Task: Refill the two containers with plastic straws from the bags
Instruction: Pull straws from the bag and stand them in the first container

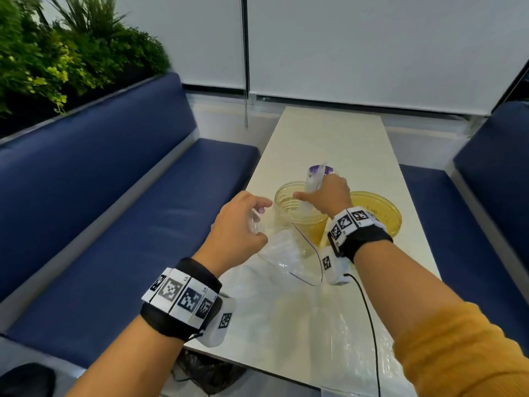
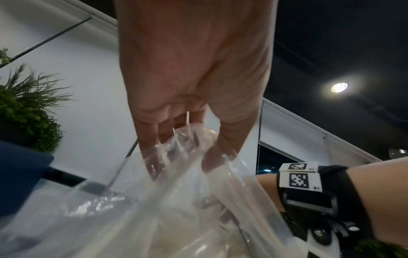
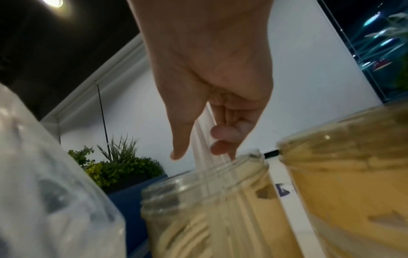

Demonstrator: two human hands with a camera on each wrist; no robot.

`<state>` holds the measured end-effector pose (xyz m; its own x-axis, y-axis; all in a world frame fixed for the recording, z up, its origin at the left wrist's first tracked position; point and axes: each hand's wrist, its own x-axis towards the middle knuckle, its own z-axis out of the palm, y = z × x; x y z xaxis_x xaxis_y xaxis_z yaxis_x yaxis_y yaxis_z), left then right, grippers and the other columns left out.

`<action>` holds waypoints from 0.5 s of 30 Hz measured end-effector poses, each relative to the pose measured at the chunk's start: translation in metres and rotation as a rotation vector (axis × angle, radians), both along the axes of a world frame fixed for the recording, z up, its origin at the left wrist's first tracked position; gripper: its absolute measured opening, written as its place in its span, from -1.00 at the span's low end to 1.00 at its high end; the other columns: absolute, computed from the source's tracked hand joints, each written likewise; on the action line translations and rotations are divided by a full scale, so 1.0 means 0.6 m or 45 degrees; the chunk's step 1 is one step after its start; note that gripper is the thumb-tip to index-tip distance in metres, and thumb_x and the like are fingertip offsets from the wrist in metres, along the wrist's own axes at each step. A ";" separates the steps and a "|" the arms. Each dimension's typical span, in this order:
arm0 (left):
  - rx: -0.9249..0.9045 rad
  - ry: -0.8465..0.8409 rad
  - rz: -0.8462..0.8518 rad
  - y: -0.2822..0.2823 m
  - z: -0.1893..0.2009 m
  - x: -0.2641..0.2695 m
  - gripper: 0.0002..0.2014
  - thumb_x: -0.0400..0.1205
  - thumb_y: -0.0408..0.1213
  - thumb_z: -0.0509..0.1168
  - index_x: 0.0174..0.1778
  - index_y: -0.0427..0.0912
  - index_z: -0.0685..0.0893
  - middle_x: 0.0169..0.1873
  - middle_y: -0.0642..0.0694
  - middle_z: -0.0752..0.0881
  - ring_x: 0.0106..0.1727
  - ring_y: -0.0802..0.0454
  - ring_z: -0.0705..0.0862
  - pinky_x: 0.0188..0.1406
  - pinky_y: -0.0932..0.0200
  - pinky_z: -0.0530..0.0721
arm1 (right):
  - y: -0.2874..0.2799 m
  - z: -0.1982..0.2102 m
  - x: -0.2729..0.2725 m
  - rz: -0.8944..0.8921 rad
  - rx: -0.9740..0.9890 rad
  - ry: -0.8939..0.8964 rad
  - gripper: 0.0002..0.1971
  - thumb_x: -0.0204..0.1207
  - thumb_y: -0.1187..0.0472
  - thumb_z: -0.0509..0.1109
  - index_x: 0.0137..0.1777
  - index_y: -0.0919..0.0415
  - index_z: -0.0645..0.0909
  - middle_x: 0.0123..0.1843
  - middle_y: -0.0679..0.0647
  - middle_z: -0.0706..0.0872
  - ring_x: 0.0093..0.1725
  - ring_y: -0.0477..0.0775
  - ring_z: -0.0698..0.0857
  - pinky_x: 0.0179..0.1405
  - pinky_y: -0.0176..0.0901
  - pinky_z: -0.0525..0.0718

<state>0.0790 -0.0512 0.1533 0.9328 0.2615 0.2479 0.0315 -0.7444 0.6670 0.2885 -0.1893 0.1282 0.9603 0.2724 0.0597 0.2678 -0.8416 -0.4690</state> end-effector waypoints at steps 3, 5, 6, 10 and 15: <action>0.044 0.074 -0.033 0.000 0.009 -0.003 -0.38 0.40 -0.37 0.52 0.41 0.03 0.61 0.14 0.14 0.55 0.11 0.15 0.68 -0.01 0.21 0.69 | -0.024 0.029 -0.008 -0.047 -0.046 0.037 -0.02 0.10 -0.45 0.64 0.34 0.25 0.53 0.21 0.19 0.71 0.15 0.21 0.71 0.08 0.03 0.73; 0.060 0.122 -0.053 -0.002 0.015 -0.004 -0.32 0.39 -0.36 0.54 0.45 0.03 0.56 0.19 0.14 0.53 0.17 0.14 0.65 0.06 0.15 0.69 | -0.040 0.062 -0.024 -0.077 -0.012 -0.021 0.13 0.17 -0.39 0.66 0.61 0.23 0.33 0.48 0.23 0.54 0.42 0.29 0.60 0.29 0.16 0.65; 0.073 0.145 -0.061 -0.003 0.017 -0.005 -0.29 0.37 -0.36 0.53 0.48 0.05 0.54 0.20 0.15 0.53 0.20 0.13 0.63 0.11 0.07 0.71 | -0.045 0.080 -0.035 -0.081 0.002 -0.110 0.06 0.23 -0.35 0.64 0.62 0.19 0.34 0.48 0.21 0.52 0.43 0.28 0.58 0.29 0.16 0.64; 0.080 0.177 -0.106 -0.010 0.022 -0.004 -0.21 0.38 -0.55 0.46 0.56 -0.05 0.48 0.31 0.08 0.51 0.32 0.09 0.59 0.22 0.12 0.67 | -0.052 0.147 -0.109 0.254 0.157 -0.218 -0.69 0.53 -0.13 0.51 -0.08 0.13 0.83 -0.17 0.00 0.84 -0.18 0.00 0.79 -0.13 -0.10 0.74; 0.055 0.179 -0.151 -0.018 0.018 0.001 -0.19 0.40 -0.62 0.45 0.61 -0.16 0.44 0.39 0.02 0.47 0.40 0.03 0.57 0.17 0.27 0.61 | -0.023 0.118 -0.199 0.980 -0.121 0.473 -0.76 0.67 0.22 0.36 0.07 0.31 0.84 0.00 0.14 0.88 -0.03 0.10 0.84 0.10 -0.01 0.79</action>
